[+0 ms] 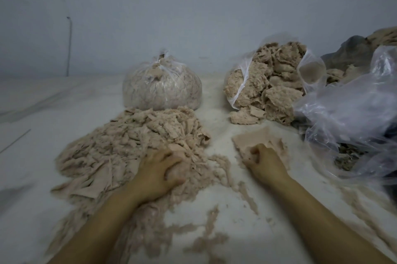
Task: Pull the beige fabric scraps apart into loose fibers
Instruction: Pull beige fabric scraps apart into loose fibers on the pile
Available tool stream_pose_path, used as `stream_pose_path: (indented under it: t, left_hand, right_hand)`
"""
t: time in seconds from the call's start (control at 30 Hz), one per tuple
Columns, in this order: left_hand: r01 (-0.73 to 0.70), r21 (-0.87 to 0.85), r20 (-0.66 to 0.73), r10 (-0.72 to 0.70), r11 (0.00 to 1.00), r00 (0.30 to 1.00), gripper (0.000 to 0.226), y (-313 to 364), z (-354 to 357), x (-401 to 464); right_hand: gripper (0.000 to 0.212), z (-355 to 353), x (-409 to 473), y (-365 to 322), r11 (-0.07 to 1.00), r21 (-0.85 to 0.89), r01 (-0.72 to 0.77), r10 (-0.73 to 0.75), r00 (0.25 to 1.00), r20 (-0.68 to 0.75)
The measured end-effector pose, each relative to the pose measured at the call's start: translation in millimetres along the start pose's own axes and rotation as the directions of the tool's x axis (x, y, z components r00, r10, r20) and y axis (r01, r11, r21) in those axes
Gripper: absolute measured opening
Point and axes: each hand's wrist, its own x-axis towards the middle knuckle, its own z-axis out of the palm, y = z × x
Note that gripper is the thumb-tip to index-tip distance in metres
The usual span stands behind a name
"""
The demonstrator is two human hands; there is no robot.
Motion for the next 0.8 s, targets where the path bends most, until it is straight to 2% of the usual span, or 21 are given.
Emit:
stream_pose_path:
  t: [0.03, 0.1, 0.2, 0.3, 0.4, 0.47, 0.53, 0.6, 0.7, 0.73, 0.8]
  left_hand:
    - [0.007, 0.027, 0.051, -0.008, 1.0, 0.999, 0.05, -2, 6, -4]
    - [-0.007, -0.026, 0.02, 0.008, 1.0, 1.0, 0.041, -3, 16, -8]
    - [-0.031, -0.101, -0.019, 0.03, 0.994, 0.999, 0.035, -5, 13, -6]
    - [-0.048, -0.234, 0.029, 0.056, 0.971, 0.998, 0.036, -6, 9, -5]
    - [-0.069, -0.428, 0.029, 0.09, 0.901, 0.996, 0.015, -5, 12, -11]
    - [-0.09, -0.537, 0.031, 0.126, 0.839, 0.992, 0.013, -5, 13, -17]
    - [-0.116, -0.605, -0.006, 0.142, 0.788, 0.99, 0.008, -4, 12, -20]
    - [-0.154, -0.619, -0.118, 0.103, 0.77, 0.988, 0.016, -3, 15, -19]
    - [-0.216, -0.506, -0.332, 0.042, 0.835, 0.942, 0.023, 5, 21, -8]
    - [-0.207, -0.479, -0.354, 0.029, 0.853, 0.935, 0.022, 8, 22, -4]
    - [-0.13, -0.499, -0.305, -0.034, 0.857, 0.952, 0.023, 14, 25, 4]
  right_hand:
    - [0.043, -2, 5, -3, 1.0, 0.009, -0.011, 0.011, 1.0, -0.016]
    - [0.045, -8, 11, -11, 0.999, 0.048, -0.02, 0.025, 0.996, -0.086]
    - [0.035, -7, 14, -31, 0.986, 0.107, 0.128, -0.099, 0.965, -0.242]
    - [0.043, 5, 16, -63, 0.944, 0.179, 0.277, -0.261, 0.959, -0.11]
    - [0.052, 21, 24, -86, 0.929, 0.127, 0.347, -0.351, 0.936, 0.01]
    - [0.039, 27, 33, -91, 0.925, 0.132, 0.357, -0.36, 0.933, -0.007]
    - [0.02, 29, 34, -88, 0.912, 0.214, 0.35, -0.348, 0.936, -0.046]
    - [0.017, 31, 26, -79, 0.871, 0.294, 0.393, -0.393, 0.917, -0.064]
    - [0.024, 31, 13, -64, 0.829, 0.371, 0.418, -0.413, 0.906, -0.097]
    - [0.021, 30, 12, -60, 0.829, 0.376, 0.413, -0.399, 0.909, -0.119]
    - [0.001, 27, 7, -57, 0.843, 0.386, 0.376, -0.368, 0.925, -0.096]
